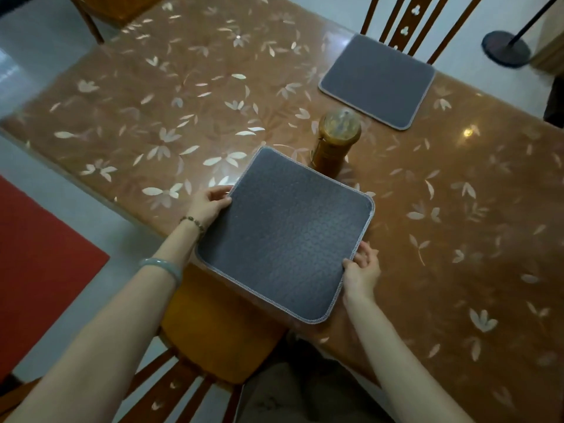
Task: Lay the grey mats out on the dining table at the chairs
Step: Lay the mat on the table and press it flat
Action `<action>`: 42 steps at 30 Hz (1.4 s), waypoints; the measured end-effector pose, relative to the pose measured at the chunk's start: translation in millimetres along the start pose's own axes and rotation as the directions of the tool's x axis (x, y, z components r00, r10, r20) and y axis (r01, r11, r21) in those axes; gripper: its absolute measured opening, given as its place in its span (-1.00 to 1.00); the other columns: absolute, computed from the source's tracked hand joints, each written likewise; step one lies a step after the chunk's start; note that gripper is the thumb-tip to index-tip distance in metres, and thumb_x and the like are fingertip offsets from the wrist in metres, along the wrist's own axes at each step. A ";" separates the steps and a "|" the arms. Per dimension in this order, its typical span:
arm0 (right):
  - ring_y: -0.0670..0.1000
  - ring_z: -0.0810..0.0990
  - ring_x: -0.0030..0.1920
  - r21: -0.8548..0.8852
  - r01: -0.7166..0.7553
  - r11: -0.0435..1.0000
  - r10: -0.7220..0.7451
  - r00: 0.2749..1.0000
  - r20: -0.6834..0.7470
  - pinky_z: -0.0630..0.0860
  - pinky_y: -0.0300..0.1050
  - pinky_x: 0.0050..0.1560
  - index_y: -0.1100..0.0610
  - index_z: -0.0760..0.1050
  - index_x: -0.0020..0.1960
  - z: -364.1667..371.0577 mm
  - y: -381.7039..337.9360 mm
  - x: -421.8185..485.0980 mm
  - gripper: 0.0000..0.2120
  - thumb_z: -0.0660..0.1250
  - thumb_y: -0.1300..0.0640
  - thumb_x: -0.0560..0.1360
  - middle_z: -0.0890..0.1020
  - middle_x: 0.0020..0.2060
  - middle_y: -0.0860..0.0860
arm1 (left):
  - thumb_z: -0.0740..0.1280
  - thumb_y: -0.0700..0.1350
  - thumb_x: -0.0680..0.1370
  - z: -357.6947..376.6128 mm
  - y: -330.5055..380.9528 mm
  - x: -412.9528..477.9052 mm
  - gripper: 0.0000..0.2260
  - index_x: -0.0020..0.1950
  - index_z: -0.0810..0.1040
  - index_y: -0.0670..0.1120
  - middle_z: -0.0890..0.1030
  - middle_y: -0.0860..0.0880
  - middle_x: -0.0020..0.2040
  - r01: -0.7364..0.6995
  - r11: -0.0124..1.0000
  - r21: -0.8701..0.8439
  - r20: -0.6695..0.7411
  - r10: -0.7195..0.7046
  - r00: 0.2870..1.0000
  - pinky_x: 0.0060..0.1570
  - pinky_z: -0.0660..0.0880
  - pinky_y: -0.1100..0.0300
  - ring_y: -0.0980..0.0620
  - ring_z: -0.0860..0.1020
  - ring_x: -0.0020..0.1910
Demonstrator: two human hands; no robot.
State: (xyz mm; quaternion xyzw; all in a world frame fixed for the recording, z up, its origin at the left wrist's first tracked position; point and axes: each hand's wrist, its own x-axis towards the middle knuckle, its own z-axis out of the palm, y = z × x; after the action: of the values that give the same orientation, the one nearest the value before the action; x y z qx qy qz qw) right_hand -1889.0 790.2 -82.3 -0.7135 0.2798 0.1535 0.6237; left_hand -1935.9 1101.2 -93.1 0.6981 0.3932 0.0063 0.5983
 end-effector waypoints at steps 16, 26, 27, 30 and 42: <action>-0.10 0.59 -0.01 -0.101 0.004 0.995 -0.008 0.999 -0.046 0.57 -0.14 -0.01 0.06 0.43 0.30 22.1 30.0 1.4 -0.52 0.32 0.41 0.46 0.61 0.02 -0.01 | 0.39 -0.36 0.45 2.7 -30.3 31.4 -0.73 0.15 0.58 -0.26 0.60 -0.13 0.03 0.070 0.997 0.037 -0.088 -0.067 0.994 0.18 0.45 0.15 -0.01 0.53 0.02; -0.13 0.58 -0.10 -0.208 0.027 0.978 -0.040 0.998 -0.056 0.51 -0.23 -0.14 0.03 0.43 0.24 19.2 45.9 6.8 -0.56 0.32 0.40 0.46 0.59 0.01 0.01 | 0.45 -0.26 0.43 6.9 -43.6 33.3 -0.78 0.07 0.62 -0.18 0.62 -0.06 -0.03 -0.044 0.981 0.191 -0.140 0.071 0.988 0.06 0.44 0.19 0.02 0.56 -0.04; -0.15 0.58 -0.13 -0.222 0.023 0.975 -0.037 0.998 -0.059 0.49 -0.25 -0.18 0.03 0.43 0.24 18.0 47.2 7.2 -0.57 0.32 0.39 0.46 0.60 -0.02 -0.01 | 0.45 -0.25 0.43 7.7 -44.6 33.3 -0.79 0.06 0.62 -0.18 0.62 -0.06 -0.04 -0.055 0.977 0.207 -0.141 0.085 0.986 0.04 0.44 0.18 0.01 0.56 -0.05; -0.11 0.58 -0.11 -0.251 0.020 0.968 -0.034 0.998 -0.054 0.48 -0.25 -0.19 0.05 0.42 0.26 15.2 49.9 9.2 -0.56 0.34 0.37 0.46 0.60 -0.05 -0.04 | 0.45 -0.22 0.43 9.3 -47.9 33.3 -0.81 0.03 0.63 -0.17 0.64 -0.08 -0.07 -0.081 0.967 0.241 -0.143 0.118 0.983 0.03 0.47 0.15 0.00 0.58 -0.08; -0.14 0.52 -0.01 -0.450 0.216 0.867 -0.233 0.972 0.017 0.48 -0.28 -0.02 0.07 0.33 0.40 10.6 52.1 9.2 -0.51 0.29 0.31 0.51 0.39 0.27 0.04 | 0.12 0.10 0.59 34.9 -67.0 -8.6 -0.45 0.50 0.15 -0.14 0.16 -0.20 0.53 -0.250 0.592 0.766 0.005 0.384 0.923 0.48 -0.06 -0.04 -0.16 0.10 0.52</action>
State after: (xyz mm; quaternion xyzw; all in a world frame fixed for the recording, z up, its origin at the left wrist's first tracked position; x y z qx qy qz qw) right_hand -1911.1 795.2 -131.2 -0.8684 0.1639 0.1266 0.4504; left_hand -1961.4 1065.8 -155.3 0.9381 0.2757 0.0054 0.2094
